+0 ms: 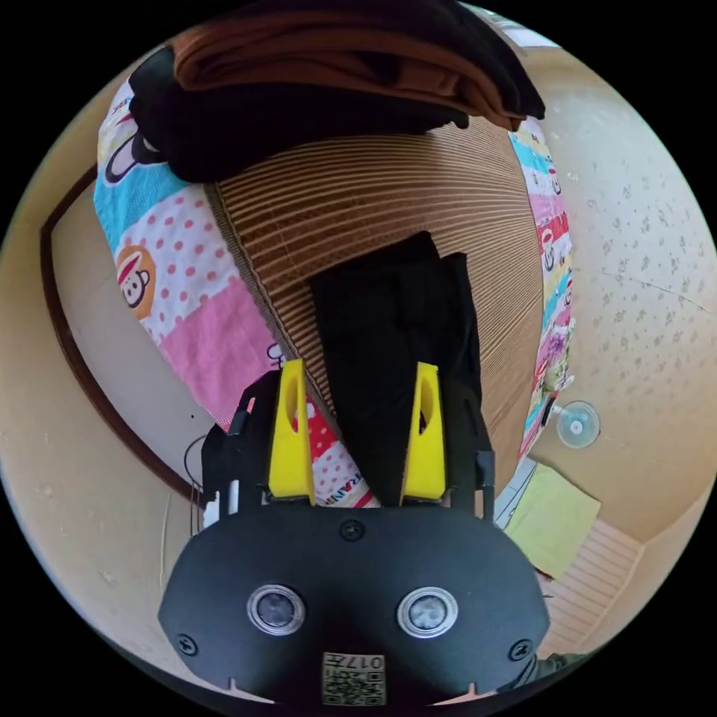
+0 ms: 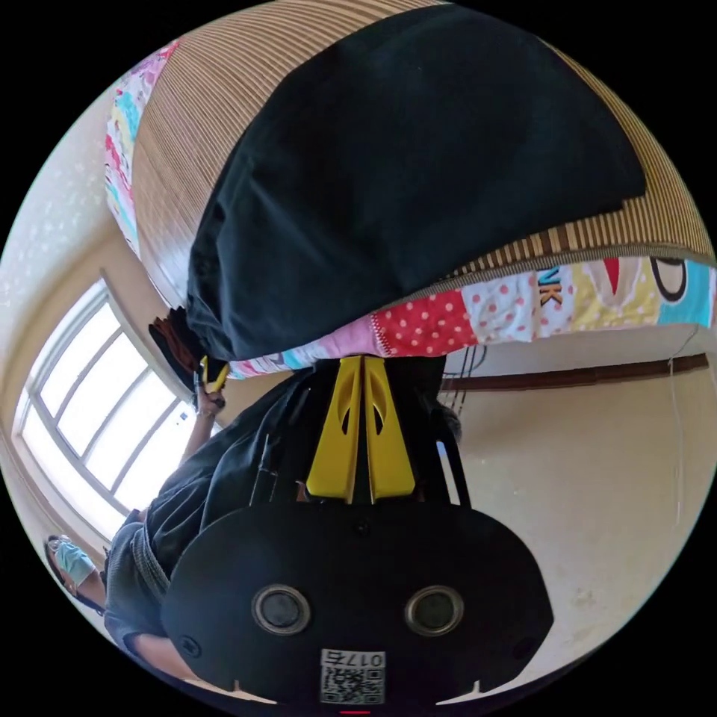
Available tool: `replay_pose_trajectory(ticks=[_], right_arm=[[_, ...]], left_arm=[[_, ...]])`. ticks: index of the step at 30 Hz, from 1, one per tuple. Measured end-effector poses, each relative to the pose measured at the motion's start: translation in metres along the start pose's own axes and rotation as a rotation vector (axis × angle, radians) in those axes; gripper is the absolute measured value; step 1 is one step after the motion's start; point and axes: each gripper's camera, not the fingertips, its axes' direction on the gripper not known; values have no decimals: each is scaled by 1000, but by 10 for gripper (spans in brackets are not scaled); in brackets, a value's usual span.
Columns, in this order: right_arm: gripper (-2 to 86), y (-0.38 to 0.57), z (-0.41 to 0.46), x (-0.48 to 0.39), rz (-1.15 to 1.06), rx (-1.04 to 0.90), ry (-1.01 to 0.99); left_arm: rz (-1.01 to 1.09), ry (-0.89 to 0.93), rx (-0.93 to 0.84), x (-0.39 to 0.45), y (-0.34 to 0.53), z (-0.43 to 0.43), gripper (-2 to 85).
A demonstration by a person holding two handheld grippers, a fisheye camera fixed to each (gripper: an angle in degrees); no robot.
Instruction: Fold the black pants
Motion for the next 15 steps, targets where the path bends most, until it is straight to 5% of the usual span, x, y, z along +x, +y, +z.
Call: replay_pose_trajectory(ticks=[9, 15], right_arm=[[2, 30, 26, -46, -68, -12, 14], [2, 39, 31, -69, -133, 65, -141]], left_arm=[[-28, 333, -286, -55, -39, 68, 62], [453, 592, -227, 4, -22, 29, 51]])
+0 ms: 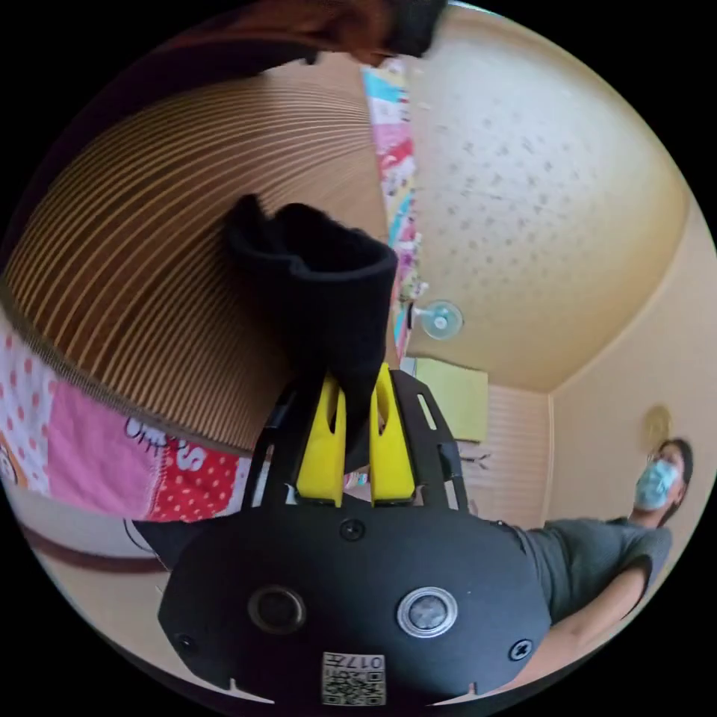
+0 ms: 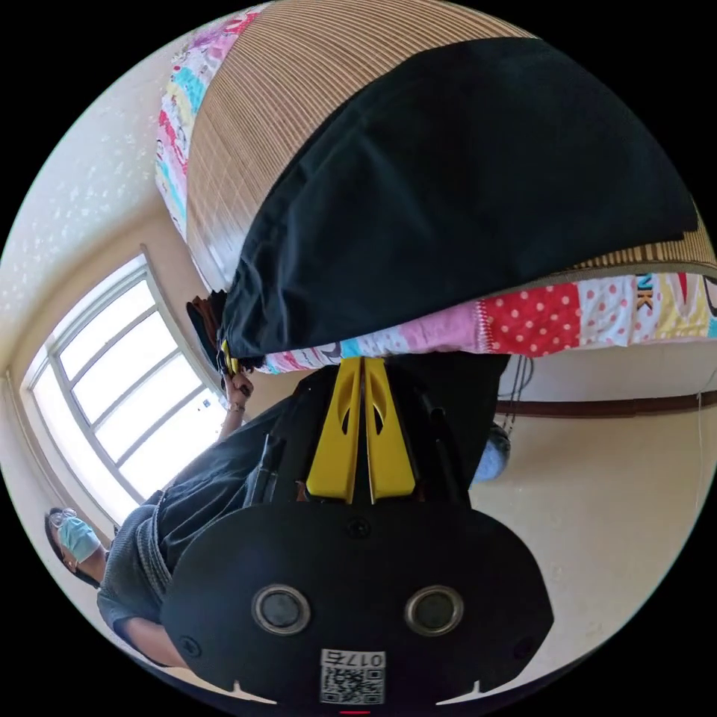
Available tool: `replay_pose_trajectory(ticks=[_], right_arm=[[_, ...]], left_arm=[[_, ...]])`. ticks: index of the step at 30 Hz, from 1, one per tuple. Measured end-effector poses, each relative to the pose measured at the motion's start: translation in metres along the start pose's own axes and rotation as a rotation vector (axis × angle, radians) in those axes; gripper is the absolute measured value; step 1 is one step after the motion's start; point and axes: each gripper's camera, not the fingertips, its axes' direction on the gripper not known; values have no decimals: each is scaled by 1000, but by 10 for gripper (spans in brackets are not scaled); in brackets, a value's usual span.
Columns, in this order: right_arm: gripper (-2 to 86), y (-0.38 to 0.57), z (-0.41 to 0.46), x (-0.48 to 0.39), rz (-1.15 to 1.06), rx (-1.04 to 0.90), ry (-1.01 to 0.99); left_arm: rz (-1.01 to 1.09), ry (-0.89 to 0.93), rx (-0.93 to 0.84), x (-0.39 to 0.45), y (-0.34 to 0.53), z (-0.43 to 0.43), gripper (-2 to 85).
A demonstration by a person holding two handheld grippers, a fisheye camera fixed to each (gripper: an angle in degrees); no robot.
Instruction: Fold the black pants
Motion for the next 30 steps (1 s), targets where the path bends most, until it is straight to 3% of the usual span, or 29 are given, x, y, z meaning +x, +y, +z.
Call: replay_pose_trajectory(ticks=[7, 10, 12, 16, 20, 23, 25, 27, 30], right_arm=[[2, 18, -12, 25, 11, 216, -368], [3, 33, -20, 47, 29, 313, -491], [3, 43, -24, 62, 54, 365, -536], [7, 68, -34, 92, 110, 461, -569], [17, 75, -36, 106, 78, 445, -571], [35, 69, -29, 110, 76, 374, -505], [46, 55, -16, 106, 78, 285, -432], [40, 42, -5, 98, 62, 222, -381], [20, 21, 12, 75, 14, 139, -283]], left_arm=[[654, -205, -436, 169, 36, 156, 56], [912, -304, -685, 202, 88, 249, 81], [969, -386, -855, 199, 117, 304, 103], [882, -282, -1068, 162, 149, 368, 73], [667, -283, -1008, 120, 135, 374, 78], [538, -340, -901, 82, 118, 366, 83], [460, -499, -899, 39, 110, 372, 81], [385, -691, -1004, -5, 112, 384, 58], [281, -658, -1192, -56, 118, 392, 13]])
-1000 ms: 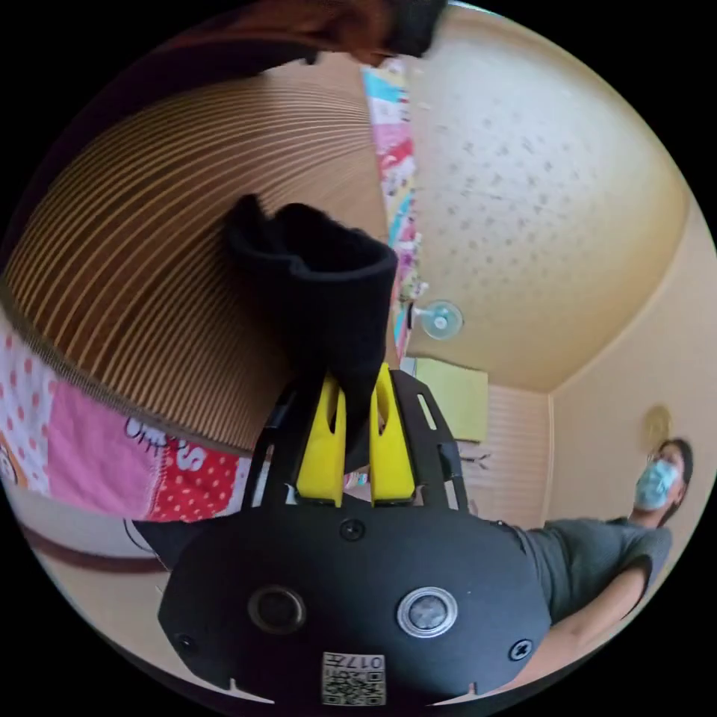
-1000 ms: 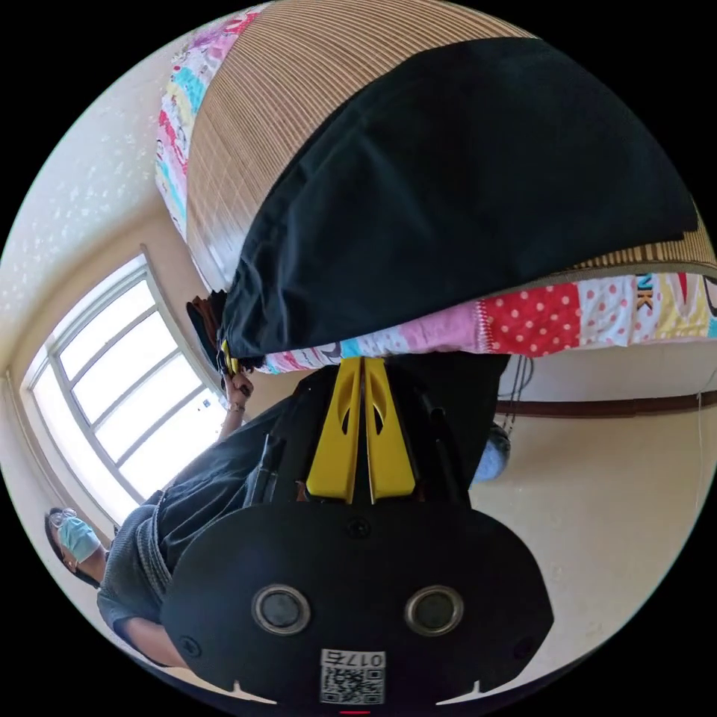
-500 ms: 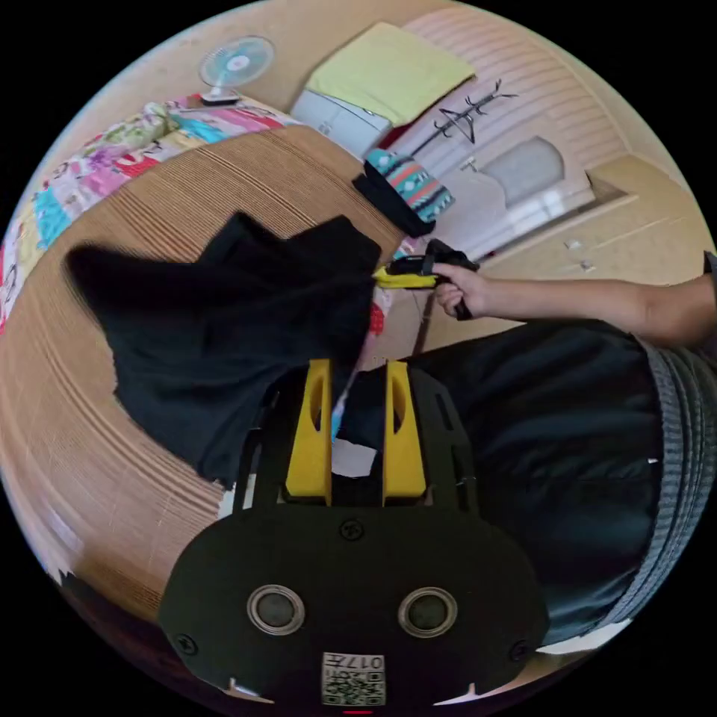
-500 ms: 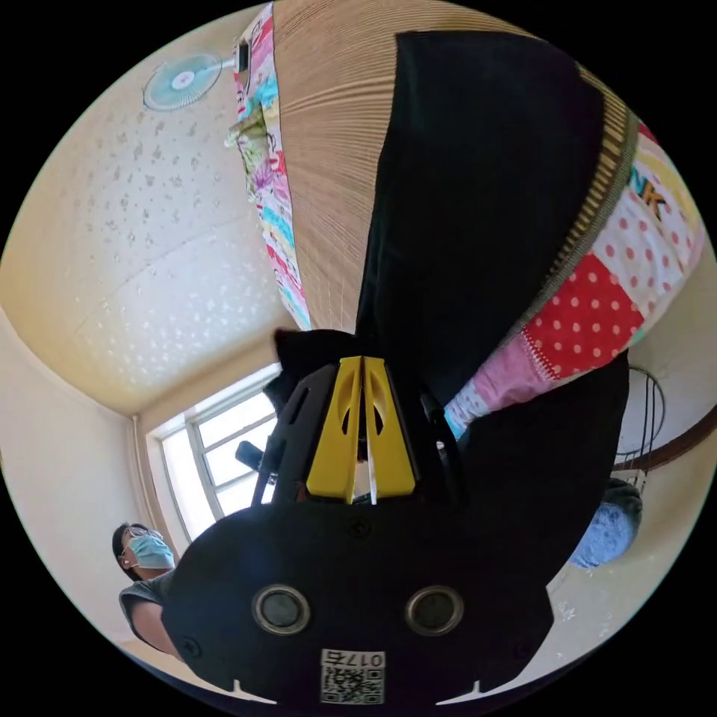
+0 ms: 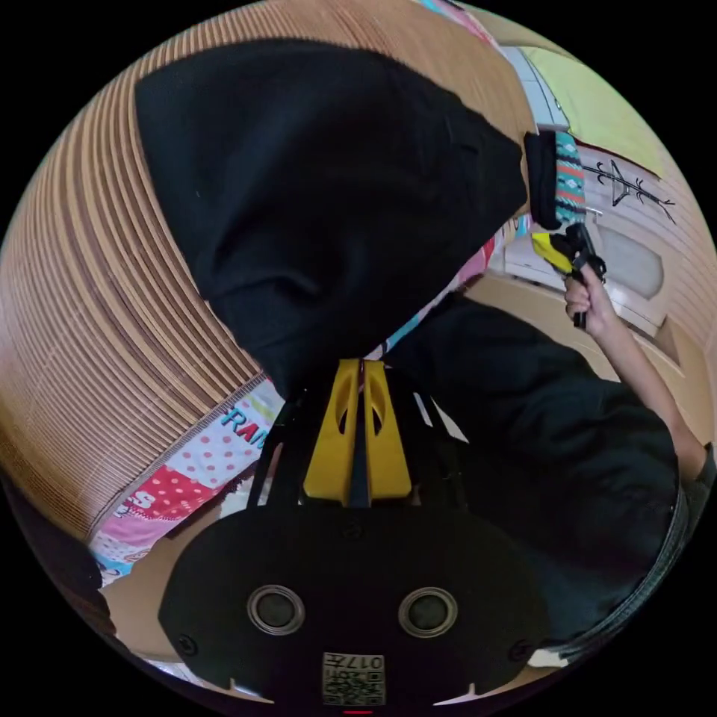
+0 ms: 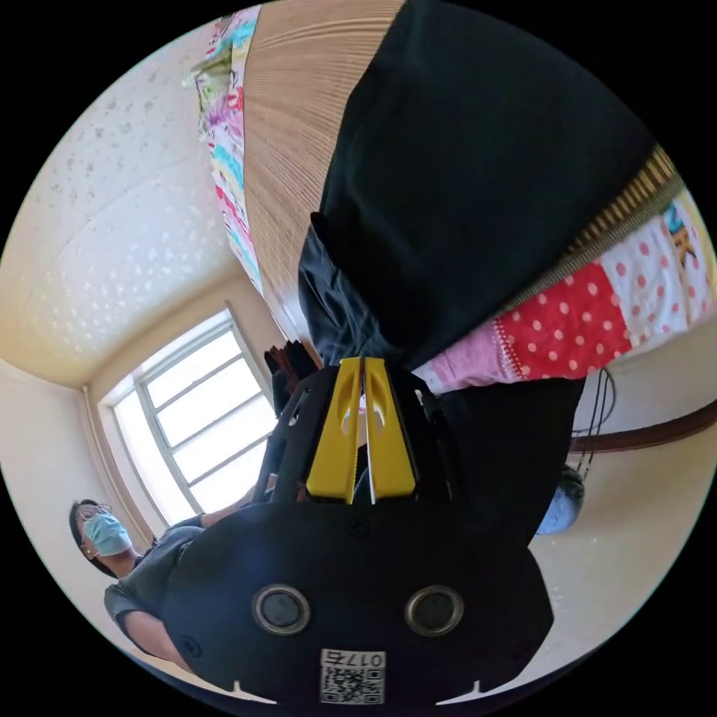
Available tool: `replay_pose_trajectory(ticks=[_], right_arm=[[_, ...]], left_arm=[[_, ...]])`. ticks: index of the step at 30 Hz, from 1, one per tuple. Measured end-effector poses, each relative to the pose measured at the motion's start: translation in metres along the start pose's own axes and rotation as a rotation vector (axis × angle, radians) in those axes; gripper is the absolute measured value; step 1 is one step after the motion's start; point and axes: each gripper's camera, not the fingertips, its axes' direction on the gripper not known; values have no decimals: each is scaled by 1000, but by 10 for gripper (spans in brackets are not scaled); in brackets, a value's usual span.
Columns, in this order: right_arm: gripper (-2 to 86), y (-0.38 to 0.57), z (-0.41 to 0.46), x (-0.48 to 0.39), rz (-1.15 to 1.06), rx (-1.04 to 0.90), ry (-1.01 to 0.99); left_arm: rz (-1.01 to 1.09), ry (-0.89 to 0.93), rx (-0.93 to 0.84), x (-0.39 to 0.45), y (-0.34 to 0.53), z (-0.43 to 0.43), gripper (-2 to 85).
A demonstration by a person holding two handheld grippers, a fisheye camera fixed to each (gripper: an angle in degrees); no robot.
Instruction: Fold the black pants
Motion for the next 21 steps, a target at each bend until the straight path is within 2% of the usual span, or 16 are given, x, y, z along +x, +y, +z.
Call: replay_pose_trajectory(ticks=[2, 5, 6, 7, 8, 10, 12, 13, 15, 17, 18, 21], right_arm=[[13, -10, 14, -18, -56, -33, 73], [8, -24, 37, -51, -178, -85, 186], [7, -28, 47, -63, -224, -105, 241], [6, -31, 57, -72, -263, -126, 291], [6, -32, 63, -76, -279, -138, 311], [6, -36, 82, -85, -320, -186, 353], [6, -37, 94, -87, -336, -213, 361], [5, -38, 100, -85, -336, -224, 372], [5, -39, 107, -78, -315, -240, 395], [5, -39, 111, -68, -277, -252, 413], [5, -37, 111, -63, -262, -256, 411], [5, -29, 105, -56, -249, -247, 407]], left_arm=[[9, 17, 18, -5, 1, 0, 18], [67, 184, 241, -10, 15, -22, 65], [63, 254, 370, -17, 25, -33, 75], [34, 290, 501, -25, 36, -42, 77], [4, 293, 560, -29, 41, -45, 79], [-159, 255, 719, -47, 53, -47, 82], [-248, 169, 669, -57, 46, -34, 65], [-239, 43, 519, -58, 30, -16, 52], [-243, -64, 331, -64, 13, 14, 31], [-330, -80, 189, -79, 7, 35, 4], [-362, -36, 202, -89, 12, 42, 0], [-283, 204, 525, -102, 51, 30, 10]])
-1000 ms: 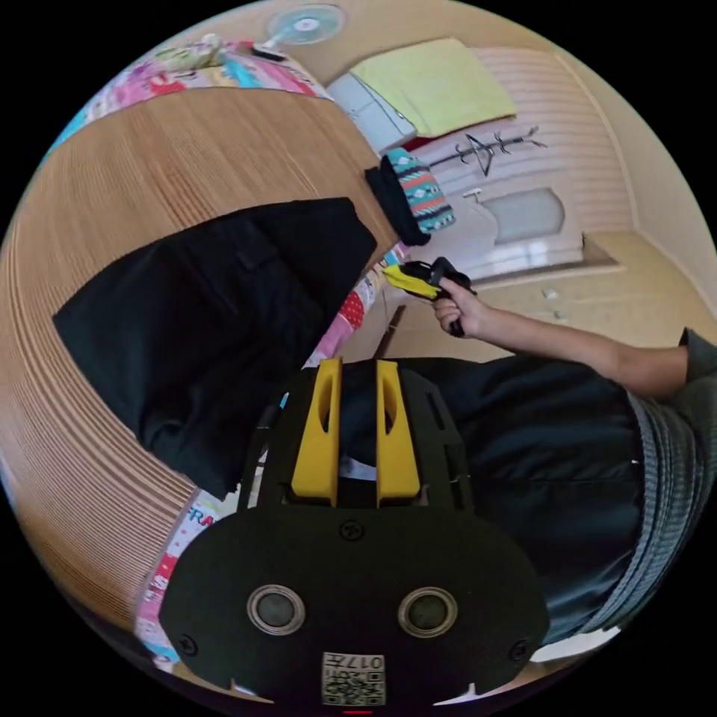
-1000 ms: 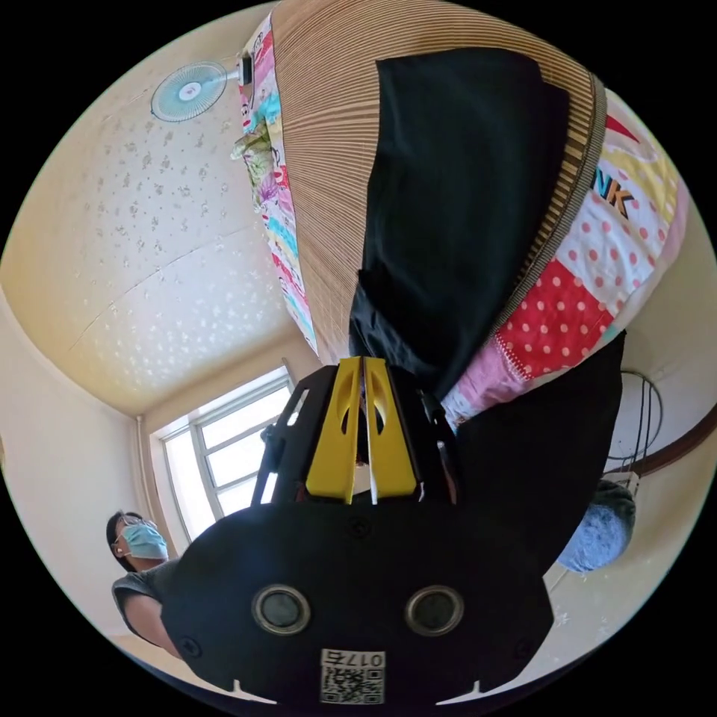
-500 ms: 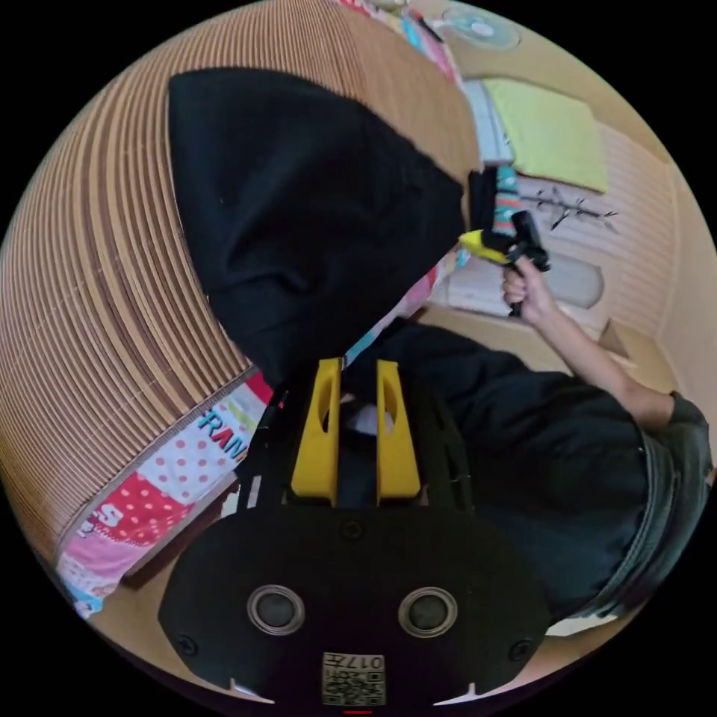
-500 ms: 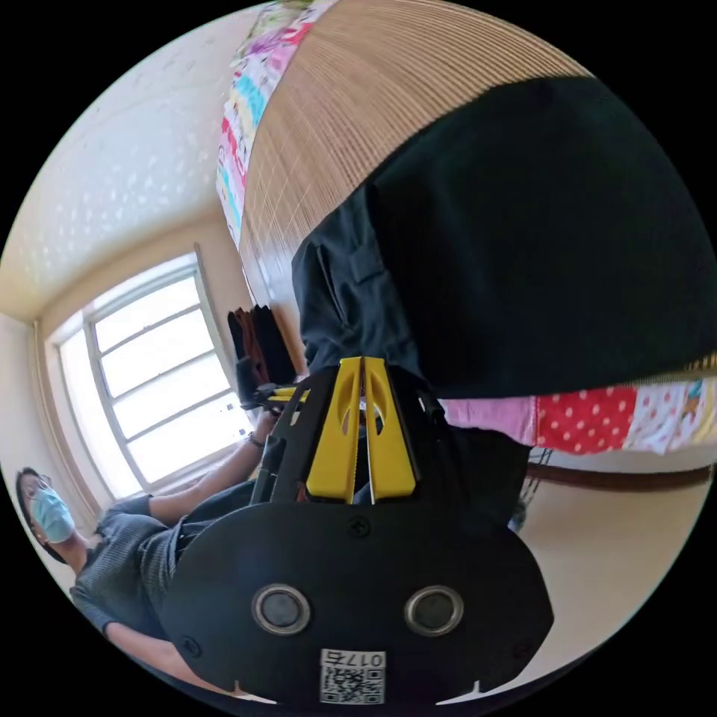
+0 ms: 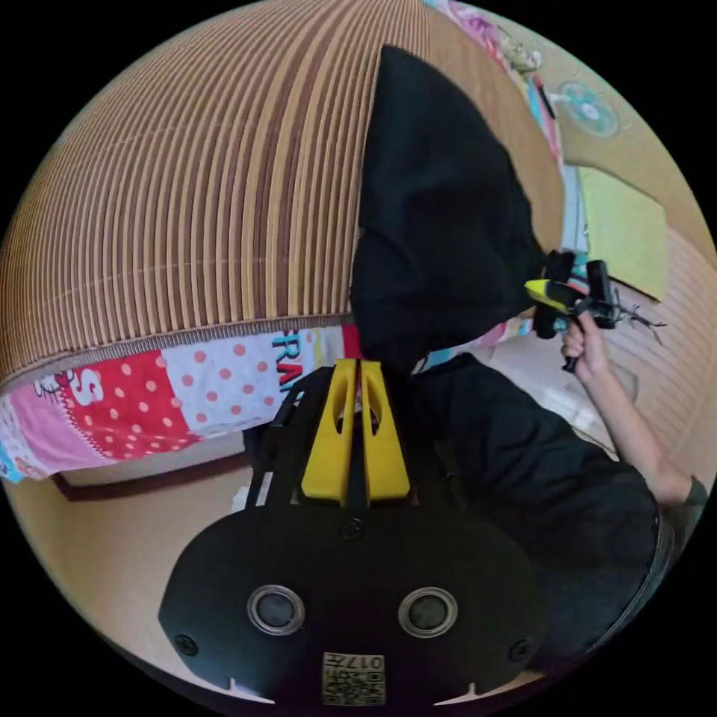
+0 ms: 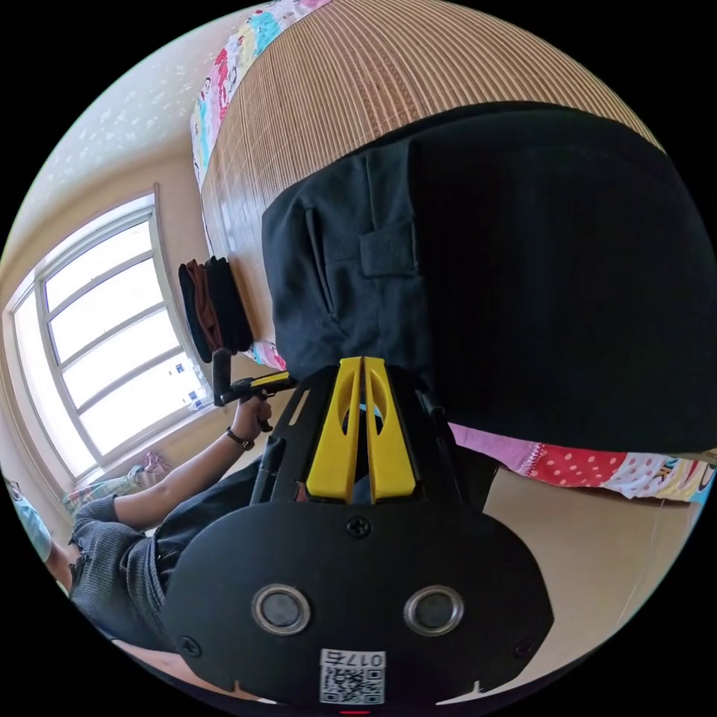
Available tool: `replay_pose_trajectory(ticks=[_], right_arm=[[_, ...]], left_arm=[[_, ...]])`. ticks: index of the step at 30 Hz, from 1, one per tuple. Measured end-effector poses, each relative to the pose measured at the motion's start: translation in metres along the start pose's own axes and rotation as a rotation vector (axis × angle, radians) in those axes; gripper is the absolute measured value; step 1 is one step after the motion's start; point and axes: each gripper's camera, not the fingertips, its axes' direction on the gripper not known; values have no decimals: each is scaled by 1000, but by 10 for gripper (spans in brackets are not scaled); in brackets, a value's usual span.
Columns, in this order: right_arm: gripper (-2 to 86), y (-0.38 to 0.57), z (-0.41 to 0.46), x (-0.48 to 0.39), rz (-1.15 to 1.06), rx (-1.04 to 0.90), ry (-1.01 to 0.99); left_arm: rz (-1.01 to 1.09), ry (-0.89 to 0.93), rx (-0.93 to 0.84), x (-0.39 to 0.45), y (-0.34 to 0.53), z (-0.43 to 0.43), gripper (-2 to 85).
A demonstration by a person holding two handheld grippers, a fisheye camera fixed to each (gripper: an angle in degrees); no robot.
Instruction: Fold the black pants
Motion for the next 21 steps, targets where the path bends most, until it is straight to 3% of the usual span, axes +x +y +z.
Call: replay_pose_trajectory(ticks=[3, 4, 6, 8, 12, 17, 21], right_arm=[[5, 12, -5, 4, 14, 15, 5], [4, 17, -7, 6, 21, 26, 10], [5, 24, -13, 6, 33, 51, 18], [5, 32, -19, 4, 47, 87, 21], [4, 45, -33, -1, 96, 181, 41], [4, 58, -30, -12, 161, 214, 117], [3, 60, -12, -25, 134, 182, -104]], left_arm=[[-77, 147, 193, -30, 16, -23, 100], [-101, 190, 235, -42, 16, -26, 154], [-128, 236, 255, -58, 10, -23, 178], [-132, 297, 211, -71, -5, -11, 179], [-153, 396, -115, -81, -36, 46, 116], [27, 532, -5, -60, -26, 35, 52], [351, 531, 90, 16, -12, -4, 32]])
